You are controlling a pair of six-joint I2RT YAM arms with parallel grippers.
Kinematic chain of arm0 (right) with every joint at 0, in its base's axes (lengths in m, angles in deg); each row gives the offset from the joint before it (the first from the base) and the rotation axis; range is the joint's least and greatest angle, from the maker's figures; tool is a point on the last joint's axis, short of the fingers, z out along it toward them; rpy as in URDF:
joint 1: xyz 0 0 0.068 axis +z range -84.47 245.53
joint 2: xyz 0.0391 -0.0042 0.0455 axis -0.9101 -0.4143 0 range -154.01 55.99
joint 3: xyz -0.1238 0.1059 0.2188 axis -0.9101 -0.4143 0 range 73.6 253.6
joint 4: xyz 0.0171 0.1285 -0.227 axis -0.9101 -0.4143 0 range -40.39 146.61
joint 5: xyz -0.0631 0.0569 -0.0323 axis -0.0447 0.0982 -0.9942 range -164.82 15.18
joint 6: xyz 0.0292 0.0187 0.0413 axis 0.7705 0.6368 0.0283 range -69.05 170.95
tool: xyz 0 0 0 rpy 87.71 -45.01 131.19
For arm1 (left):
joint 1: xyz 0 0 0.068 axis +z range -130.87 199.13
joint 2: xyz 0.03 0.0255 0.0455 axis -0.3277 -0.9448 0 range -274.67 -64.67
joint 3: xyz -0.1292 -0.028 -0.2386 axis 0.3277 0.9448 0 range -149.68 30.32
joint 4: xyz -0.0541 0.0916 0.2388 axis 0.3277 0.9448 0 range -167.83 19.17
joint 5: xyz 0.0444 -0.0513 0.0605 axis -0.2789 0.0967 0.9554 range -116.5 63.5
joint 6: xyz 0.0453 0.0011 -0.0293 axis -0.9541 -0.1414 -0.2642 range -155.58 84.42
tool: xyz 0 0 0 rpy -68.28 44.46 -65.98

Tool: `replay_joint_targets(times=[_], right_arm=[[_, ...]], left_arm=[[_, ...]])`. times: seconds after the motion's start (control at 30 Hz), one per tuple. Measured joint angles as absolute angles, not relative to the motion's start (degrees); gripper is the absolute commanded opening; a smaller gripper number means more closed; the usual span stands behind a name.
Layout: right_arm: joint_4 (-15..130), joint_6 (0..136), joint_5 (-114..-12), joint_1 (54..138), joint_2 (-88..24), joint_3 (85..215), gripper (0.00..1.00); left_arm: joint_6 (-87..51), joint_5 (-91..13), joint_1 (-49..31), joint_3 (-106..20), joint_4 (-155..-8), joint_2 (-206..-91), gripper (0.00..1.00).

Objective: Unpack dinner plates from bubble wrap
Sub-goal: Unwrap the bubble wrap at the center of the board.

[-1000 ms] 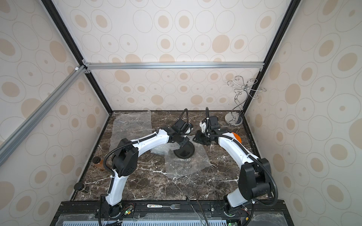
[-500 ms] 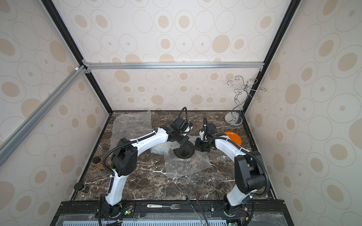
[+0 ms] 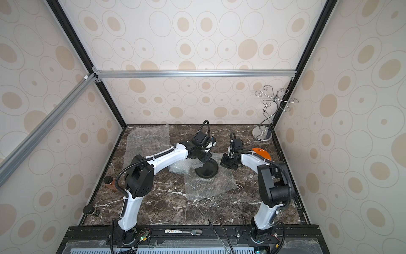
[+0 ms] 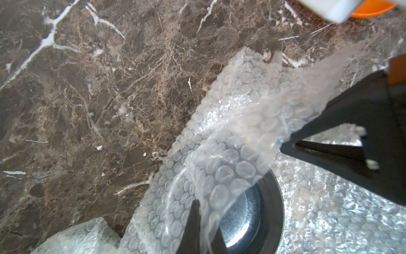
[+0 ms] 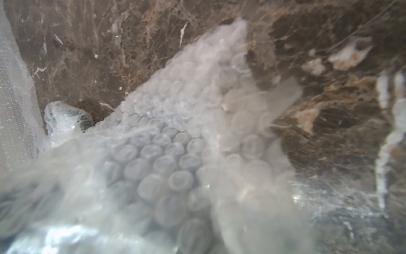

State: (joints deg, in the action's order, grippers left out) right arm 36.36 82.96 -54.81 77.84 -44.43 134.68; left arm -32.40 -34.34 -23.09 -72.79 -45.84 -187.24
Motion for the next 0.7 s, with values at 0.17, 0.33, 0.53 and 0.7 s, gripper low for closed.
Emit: replay_joint_targets(times=[0.17, 0.33, 0.53, 0.7], right_arm=[[38.26, 83.11, -55.18, 77.38, -46.01, 134.31, 0.0], [39.9, 83.42, -55.18, 77.16, -46.38, 132.32, 0.0], [41.97, 83.96, -54.74, 76.33, -46.79, 130.02, 0.0], [43.98, 84.27, -53.7, 75.98, -46.79, 129.13, 0.0]], left_arm=[[-32.38, -36.06, -21.97, -72.79, -45.88, -187.26, 0.0], [-32.36, -38.03, -20.49, -73.38, -45.73, -187.26, 0.0], [-32.4, -39.65, -19.02, -76.59, -45.08, -187.76, 0.0], [-32.42, -40.81, -17.8, -82.62, -43.94, -190.89, 0.0]])
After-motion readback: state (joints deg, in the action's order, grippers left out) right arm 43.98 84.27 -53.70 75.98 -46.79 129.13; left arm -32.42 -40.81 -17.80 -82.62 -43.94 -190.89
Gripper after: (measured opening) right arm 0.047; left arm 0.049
